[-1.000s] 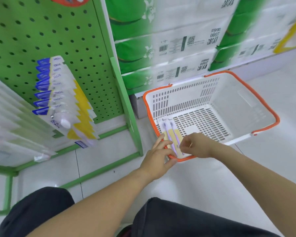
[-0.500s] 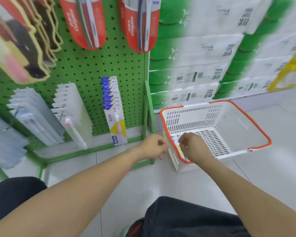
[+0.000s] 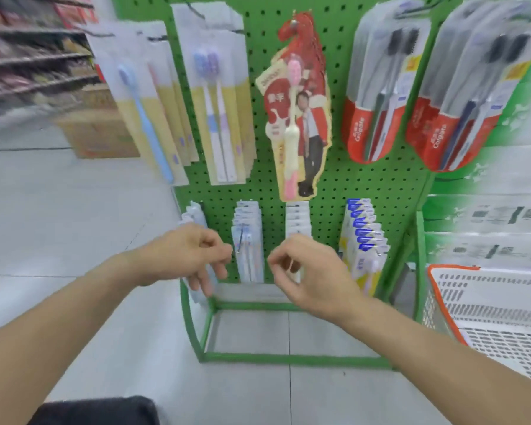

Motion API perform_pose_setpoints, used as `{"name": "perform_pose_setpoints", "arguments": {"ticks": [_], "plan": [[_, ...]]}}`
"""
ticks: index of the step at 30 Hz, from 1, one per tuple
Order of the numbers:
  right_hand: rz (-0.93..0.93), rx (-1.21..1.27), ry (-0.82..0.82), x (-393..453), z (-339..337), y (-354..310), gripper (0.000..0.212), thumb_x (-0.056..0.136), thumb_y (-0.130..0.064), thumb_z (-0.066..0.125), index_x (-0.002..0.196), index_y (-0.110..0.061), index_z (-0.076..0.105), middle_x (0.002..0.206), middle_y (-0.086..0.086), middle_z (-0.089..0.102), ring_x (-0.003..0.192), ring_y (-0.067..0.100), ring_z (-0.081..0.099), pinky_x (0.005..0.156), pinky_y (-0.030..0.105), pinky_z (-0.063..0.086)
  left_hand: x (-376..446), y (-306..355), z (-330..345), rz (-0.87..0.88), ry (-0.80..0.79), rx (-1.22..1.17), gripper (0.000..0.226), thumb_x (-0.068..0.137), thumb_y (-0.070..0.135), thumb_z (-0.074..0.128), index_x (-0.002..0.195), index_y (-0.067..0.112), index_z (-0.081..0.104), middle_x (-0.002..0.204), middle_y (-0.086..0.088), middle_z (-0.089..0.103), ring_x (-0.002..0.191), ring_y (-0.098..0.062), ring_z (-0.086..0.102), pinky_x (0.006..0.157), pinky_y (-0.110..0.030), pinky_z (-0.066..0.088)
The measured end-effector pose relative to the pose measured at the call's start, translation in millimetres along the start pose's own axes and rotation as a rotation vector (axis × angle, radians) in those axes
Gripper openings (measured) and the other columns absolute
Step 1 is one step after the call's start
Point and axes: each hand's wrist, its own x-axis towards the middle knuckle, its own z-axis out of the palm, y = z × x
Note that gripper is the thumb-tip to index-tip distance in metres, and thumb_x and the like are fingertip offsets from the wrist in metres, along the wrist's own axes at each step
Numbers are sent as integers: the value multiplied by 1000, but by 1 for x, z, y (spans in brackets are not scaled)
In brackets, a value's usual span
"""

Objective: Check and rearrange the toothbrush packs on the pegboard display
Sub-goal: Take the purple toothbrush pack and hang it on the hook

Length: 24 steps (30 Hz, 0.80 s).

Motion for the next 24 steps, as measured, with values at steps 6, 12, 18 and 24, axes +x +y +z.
{"name": "perform_pose_setpoints", "arguments": {"ticks": [6,12,18,24], "plan": [[-201,40,83,102,14,-62,9,85,2,65,90,-4,68,83,2,64,76,11,57,70,26,51,-12,-16,-65,138,781,-300,14,97,20,61,90,7,64,79,-9,70,53,-13,65,46,-25,48],[-343,-29,342,236,-40,-112,11,83,6,62,90,-1,69,84,5,68,75,15,62,71,25,53,-1,26,-128,477,1283,-277,25,92,26,61,114,15,60,98,9,62,79,7,58,75,-7,44],[-16,-247,35,361,-72,-119,20,90,2,56,93,-13,68,81,-10,61,71,-3,57,67,8,48,14,52,-163,747,1271,151,39,89,10,63,127,6,56,122,-14,56,109,-22,55,94,-26,45],[188,-264,-378,421,-39,-79,8,93,-15,71,100,-14,71,91,4,74,82,17,72,75,31,62,21,53,-163,796,1237,293,29,89,8,66,117,4,60,111,-11,60,106,-27,56,94,-42,47]]}}
